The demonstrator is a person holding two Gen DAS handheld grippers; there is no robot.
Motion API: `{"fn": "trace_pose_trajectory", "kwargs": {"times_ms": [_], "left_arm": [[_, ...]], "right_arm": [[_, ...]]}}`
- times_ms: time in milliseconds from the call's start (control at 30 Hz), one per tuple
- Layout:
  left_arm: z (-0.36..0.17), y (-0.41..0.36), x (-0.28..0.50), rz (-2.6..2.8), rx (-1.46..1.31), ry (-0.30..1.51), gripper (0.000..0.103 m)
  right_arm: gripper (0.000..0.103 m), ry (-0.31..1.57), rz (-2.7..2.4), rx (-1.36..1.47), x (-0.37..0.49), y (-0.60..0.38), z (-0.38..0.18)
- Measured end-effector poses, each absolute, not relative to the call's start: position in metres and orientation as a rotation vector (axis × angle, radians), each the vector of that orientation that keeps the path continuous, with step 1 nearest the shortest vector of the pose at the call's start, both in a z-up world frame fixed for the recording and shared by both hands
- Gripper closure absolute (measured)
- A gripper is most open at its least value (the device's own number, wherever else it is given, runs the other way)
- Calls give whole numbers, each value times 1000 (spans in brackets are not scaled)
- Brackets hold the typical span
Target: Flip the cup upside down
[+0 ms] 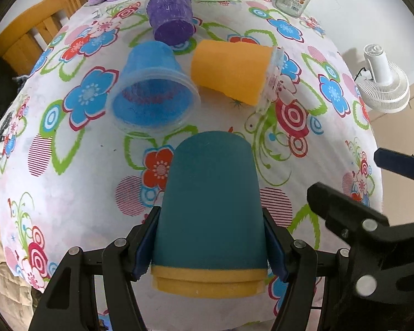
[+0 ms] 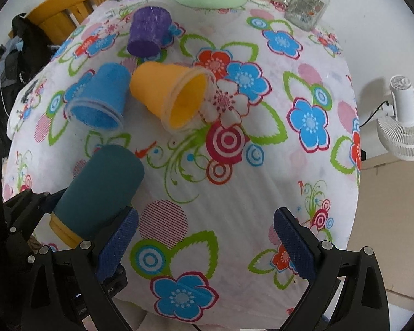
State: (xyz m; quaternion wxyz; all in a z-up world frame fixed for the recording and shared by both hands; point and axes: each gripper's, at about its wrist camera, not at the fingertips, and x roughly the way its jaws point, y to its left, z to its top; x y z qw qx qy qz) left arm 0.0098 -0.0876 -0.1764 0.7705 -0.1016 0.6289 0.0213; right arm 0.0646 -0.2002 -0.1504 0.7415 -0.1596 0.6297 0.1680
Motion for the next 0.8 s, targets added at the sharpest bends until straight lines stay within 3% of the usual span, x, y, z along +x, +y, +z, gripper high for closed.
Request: {"fn": "trace_pose_trajectory", "kwargs": {"times_ms": [200,333,467,800], "left_arm": [[-200,-88,14,13,-311,1442,33],[-196,-92,16,-17,-300,1441,18],[-183,-94,18,-56,-296,1452,13],[-150,-73,18,-77,-127,1464,11]], "right_arm": [[3,1418,362,-350,64,-202,-166],[3,1437,352,-329,64,-203,-171],[3,1437,345,-298,66,-201,-167],[3,1409,301,-133,69,-189,-145]]}}
